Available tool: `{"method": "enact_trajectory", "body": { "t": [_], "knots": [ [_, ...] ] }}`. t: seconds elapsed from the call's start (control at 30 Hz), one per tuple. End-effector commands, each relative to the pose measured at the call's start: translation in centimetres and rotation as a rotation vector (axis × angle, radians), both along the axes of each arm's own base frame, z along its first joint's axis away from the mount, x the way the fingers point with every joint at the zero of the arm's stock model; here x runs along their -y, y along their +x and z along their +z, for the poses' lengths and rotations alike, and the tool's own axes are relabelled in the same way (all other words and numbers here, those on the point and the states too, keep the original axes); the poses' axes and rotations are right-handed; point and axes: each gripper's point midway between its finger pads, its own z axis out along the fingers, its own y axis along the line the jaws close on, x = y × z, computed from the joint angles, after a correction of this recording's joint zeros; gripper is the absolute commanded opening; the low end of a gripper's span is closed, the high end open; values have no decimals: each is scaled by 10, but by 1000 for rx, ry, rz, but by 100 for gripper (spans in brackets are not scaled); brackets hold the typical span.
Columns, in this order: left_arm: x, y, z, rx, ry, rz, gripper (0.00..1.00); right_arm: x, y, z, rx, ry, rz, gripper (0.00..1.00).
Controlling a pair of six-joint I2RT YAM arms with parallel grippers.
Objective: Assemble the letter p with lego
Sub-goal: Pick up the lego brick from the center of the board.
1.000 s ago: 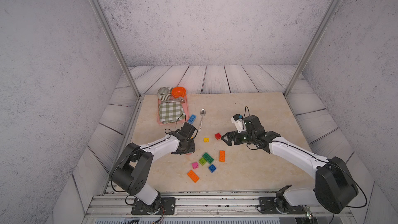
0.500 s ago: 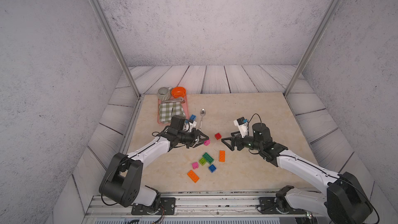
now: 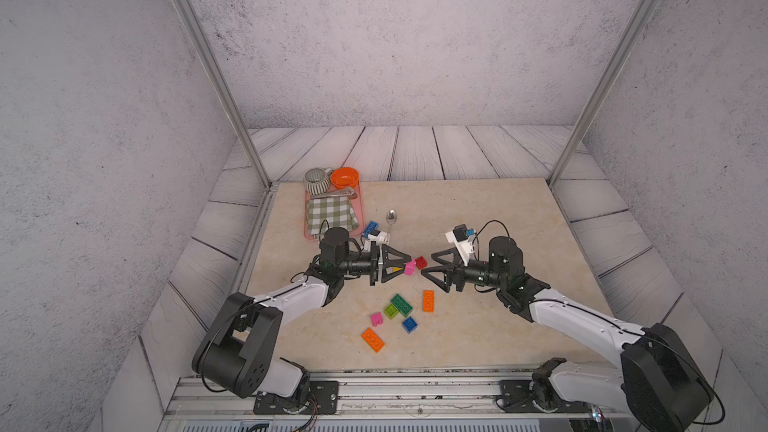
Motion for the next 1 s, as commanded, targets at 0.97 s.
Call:
{"method": "enact_trajectory", "body": {
  "t": [0.97],
  "knots": [
    [10, -7, 9, -11, -97, -37, 16, -34, -5, 20, 151, 7, 90, 55]
  ]
}}
